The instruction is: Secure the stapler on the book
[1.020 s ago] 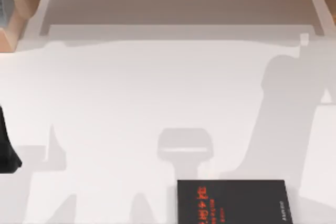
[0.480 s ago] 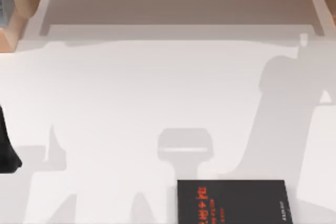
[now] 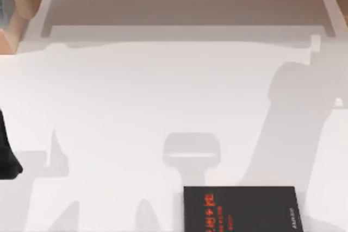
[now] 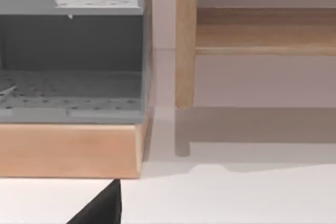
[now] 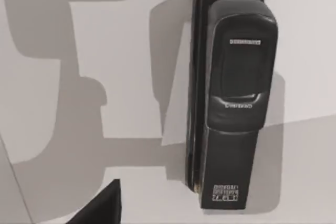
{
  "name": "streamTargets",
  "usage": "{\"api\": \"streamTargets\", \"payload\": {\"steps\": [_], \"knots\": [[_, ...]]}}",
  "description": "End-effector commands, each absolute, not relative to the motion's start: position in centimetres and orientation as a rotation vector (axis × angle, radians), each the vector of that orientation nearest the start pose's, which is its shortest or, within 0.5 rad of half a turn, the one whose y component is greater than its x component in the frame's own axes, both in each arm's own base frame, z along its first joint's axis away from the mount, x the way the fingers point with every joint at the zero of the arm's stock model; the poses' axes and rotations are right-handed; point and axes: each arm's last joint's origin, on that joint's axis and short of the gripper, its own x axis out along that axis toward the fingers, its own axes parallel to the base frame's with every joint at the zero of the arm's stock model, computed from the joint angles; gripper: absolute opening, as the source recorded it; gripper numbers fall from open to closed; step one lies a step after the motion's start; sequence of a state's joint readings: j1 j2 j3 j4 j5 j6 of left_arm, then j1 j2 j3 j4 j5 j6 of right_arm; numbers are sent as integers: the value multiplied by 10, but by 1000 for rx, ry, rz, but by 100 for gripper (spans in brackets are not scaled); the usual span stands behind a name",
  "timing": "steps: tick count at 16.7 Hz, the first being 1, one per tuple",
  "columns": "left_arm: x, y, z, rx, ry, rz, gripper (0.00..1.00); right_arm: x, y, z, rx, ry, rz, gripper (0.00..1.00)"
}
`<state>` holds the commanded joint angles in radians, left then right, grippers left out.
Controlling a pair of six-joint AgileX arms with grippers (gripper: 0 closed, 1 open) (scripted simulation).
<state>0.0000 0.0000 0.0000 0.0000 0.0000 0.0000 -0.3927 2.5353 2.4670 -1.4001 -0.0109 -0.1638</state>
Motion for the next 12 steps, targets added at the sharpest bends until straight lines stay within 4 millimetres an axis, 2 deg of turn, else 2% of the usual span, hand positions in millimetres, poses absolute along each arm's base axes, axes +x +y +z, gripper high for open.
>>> {"api": "streamTargets", "payload": {"steps": [3,9,12], "knots": [[106,-1,160,0,0,0,100,467,-183,187,157,1464,-169,100],[106,-1,160,0,0,0,100,481,-178,145,162,1468,-177,100],[106,-1,160,0,0,0,100,485,-176,135,162,1464,-175,100]]}}
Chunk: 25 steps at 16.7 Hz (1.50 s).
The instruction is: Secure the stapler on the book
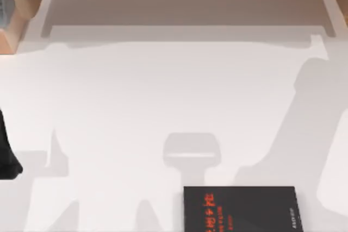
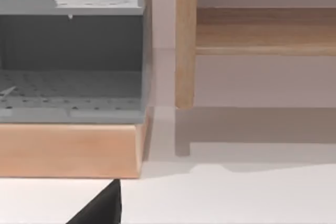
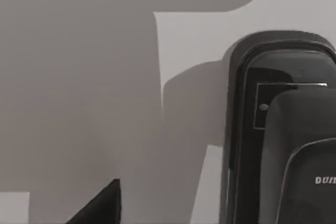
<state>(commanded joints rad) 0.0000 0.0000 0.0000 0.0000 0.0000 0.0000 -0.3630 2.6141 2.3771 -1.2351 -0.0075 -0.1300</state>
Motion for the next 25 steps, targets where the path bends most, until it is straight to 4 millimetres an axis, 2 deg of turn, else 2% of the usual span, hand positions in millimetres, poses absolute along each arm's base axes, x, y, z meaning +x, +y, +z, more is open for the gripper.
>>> {"api": "streamTargets", "payload": {"steps": [3,16,25], "knots": [[106,-1,160,0,0,0,100,485,-176,135,162,1464,-175,100],[106,-1,160,0,0,0,100,485,-176,135,162,1464,-175,2],[106,-1,160,0,0,0,100,484,-178,136,165,1464,-179,0]]}}
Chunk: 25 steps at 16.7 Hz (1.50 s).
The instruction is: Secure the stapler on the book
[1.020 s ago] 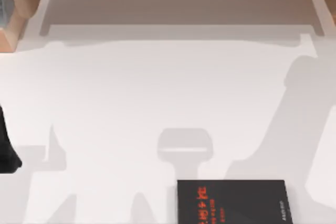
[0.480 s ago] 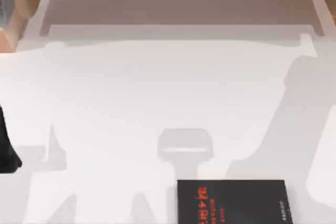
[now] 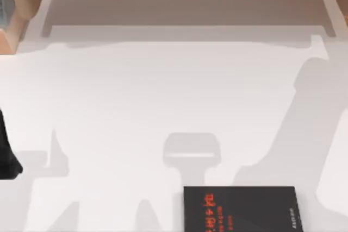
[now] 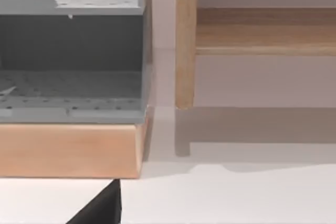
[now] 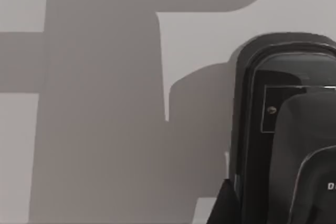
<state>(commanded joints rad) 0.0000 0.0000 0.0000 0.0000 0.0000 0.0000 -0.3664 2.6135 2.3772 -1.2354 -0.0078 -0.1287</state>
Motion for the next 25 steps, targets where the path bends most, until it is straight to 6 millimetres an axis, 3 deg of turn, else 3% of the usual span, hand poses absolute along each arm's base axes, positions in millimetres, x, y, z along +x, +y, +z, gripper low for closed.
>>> {"api": "streamTargets", "payload": {"steps": [2,4,7,9,13,17,21,25], "knots": [[106,-1,160,0,0,0,100,483,-179,140,169,1459,-184,0],[106,-1,160,0,0,0,100,477,-182,157,191,1442,-212,0],[106,-1,160,0,0,0,100,463,-179,202,237,1380,-276,0],[106,-1,160,0,0,0,100,454,-162,241,264,1309,-315,0],[106,-1,160,0,0,0,100,426,-99,315,316,1174,-354,0],[106,-1,160,0,0,0,100,384,-21,360,373,1094,-335,0],[106,-1,160,0,0,0,100,337,58,374,421,1065,-248,0],[106,-1,160,0,0,0,100,291,124,358,434,1107,-133,0]]}}
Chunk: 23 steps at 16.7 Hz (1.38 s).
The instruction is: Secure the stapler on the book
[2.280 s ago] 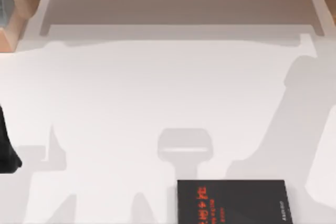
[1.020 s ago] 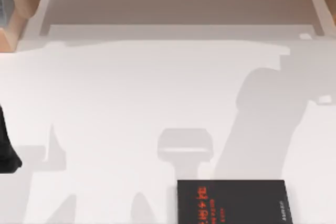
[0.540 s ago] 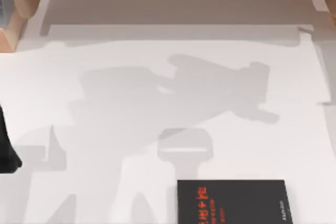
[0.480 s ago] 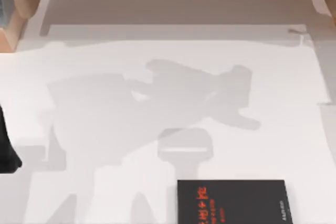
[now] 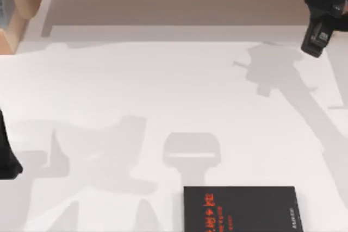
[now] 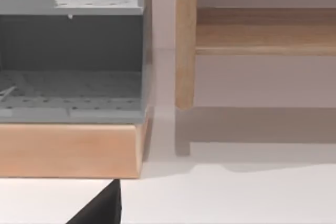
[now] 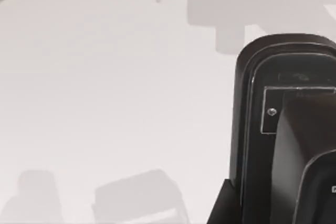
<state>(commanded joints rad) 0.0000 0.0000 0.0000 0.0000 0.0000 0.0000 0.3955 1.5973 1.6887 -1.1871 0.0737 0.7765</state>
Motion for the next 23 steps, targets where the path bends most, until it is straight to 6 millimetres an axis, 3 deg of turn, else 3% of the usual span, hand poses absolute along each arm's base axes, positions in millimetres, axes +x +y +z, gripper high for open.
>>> {"api": "streamTargets", "payload": {"steps": [5,9,12,15,23], "knots": [[106,-1,160,0,0,0,100,240,188,310,350,1220,5,0],[106,-1,160,0,0,0,100,204,220,254,208,1338,44,0],[106,-1,160,0,0,0,100,183,228,216,94,1415,30,0],[106,-1,160,0,0,0,100,169,229,191,14,1462,7,0],[106,-1,160,0,0,0,100,168,229,183,4,1469,0,0]]}}
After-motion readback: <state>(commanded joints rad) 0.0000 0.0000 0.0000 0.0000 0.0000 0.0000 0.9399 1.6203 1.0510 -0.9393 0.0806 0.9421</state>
